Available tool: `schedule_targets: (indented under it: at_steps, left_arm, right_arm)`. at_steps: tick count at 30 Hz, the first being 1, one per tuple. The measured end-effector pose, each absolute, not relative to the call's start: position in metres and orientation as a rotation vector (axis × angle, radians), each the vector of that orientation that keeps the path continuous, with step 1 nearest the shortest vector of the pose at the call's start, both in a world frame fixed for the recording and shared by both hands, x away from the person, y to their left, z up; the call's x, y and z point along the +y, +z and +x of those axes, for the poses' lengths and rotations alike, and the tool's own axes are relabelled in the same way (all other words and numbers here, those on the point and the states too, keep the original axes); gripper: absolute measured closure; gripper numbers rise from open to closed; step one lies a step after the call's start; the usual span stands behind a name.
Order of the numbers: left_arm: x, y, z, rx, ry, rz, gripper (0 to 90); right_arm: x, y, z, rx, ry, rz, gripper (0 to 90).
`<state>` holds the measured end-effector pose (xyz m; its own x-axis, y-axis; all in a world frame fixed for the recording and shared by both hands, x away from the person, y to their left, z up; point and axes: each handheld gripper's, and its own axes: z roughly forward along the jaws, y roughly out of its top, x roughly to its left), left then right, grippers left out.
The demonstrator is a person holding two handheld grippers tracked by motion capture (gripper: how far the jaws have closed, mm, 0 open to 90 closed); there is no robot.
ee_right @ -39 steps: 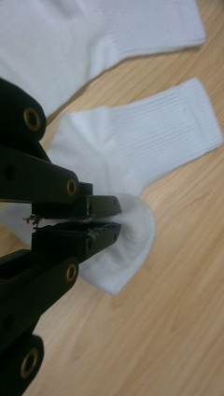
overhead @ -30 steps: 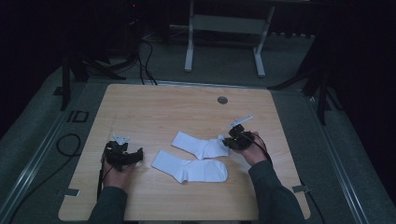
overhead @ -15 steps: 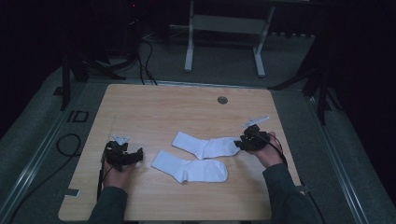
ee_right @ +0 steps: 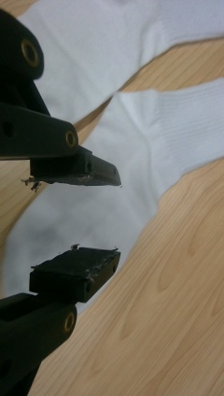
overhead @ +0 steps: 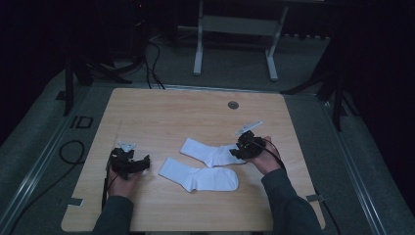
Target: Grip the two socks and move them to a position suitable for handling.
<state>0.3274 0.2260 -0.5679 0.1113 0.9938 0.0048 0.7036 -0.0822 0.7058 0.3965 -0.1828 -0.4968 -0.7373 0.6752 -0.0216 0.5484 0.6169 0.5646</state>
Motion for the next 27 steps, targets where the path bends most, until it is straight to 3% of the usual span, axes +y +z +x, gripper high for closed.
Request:
schedule_targets:
  at_steps: [14, 27]
  left_arm:
    - [0.226, -0.568, 0.327, 1.648, 0.686, 1.845, 14.1]
    - [0.226, -0.568, 0.327, 1.647, 0.686, 1.846, 14.1]
  right_arm:
    - [-0.129, -0.513, 0.409, 2.664, 0.798, 0.935, 63.0]
    - [-0.087, -0.518, 0.418, 2.732, 0.755, 0.802, 58.6]
